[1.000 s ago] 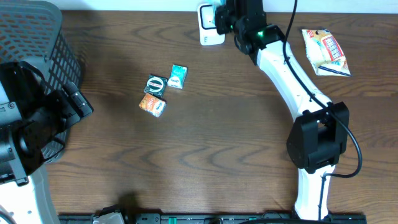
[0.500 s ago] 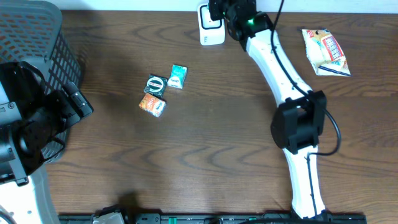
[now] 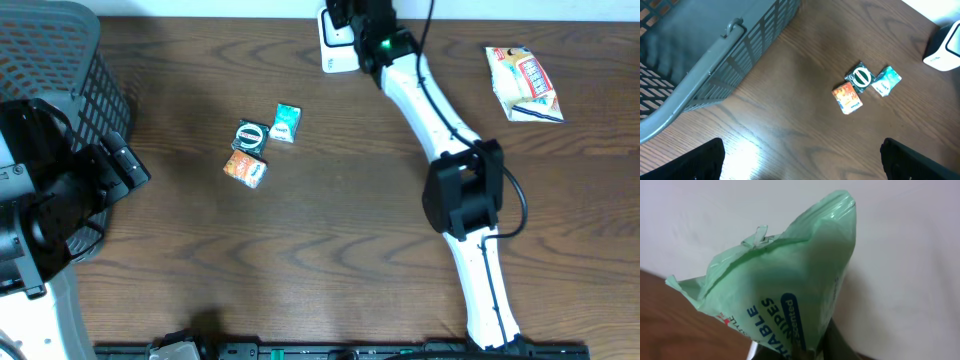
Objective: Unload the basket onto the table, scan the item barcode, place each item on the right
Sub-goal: 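Hold the wipes packet still beneath the scanner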
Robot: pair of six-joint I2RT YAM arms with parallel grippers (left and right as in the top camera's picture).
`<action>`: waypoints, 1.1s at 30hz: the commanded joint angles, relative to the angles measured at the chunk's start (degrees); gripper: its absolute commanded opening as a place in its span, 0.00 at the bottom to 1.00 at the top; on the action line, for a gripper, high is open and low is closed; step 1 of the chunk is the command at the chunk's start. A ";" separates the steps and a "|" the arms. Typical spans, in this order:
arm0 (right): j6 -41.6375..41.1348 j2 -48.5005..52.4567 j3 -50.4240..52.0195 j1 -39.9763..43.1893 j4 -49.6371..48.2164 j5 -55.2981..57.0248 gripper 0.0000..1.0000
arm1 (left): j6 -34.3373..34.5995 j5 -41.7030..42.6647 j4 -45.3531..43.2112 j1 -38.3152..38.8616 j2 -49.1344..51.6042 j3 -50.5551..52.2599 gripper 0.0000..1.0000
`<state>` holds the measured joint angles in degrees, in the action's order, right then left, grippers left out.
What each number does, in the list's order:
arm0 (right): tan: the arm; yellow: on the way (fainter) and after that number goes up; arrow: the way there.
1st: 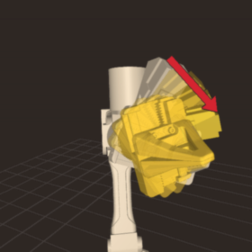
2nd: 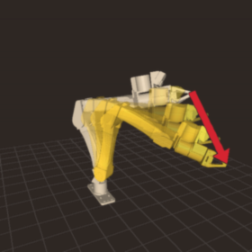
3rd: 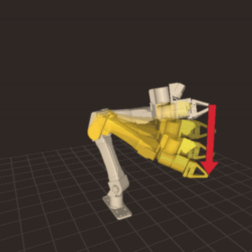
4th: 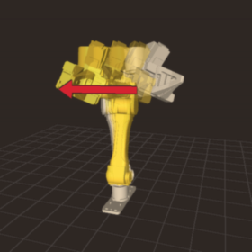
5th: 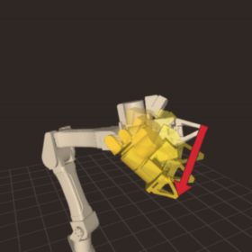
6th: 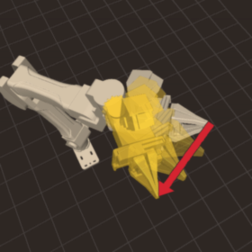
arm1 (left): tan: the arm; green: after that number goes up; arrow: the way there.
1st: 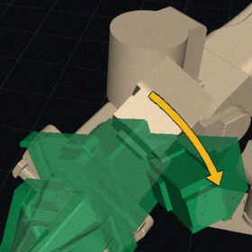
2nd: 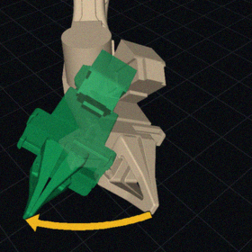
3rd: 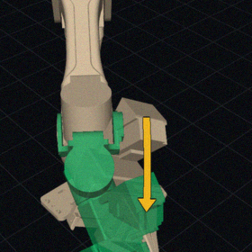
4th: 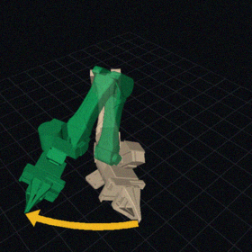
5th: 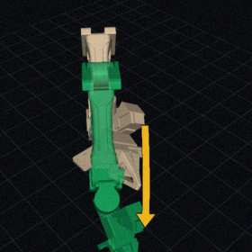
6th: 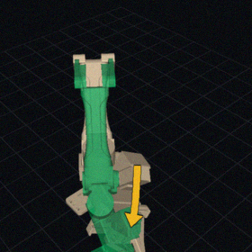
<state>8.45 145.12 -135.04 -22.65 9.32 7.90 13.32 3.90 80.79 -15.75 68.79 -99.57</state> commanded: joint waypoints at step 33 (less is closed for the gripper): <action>1.22 -1.49 -0.72 0.50 5.97 3.17 0.01 | 0.09 -0.52 0.15 -0.31 0.02 0.52 0.98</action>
<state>10.61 149.10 -134.96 -22.76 15.29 10.17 13.32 3.90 80.79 -15.75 68.79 -99.57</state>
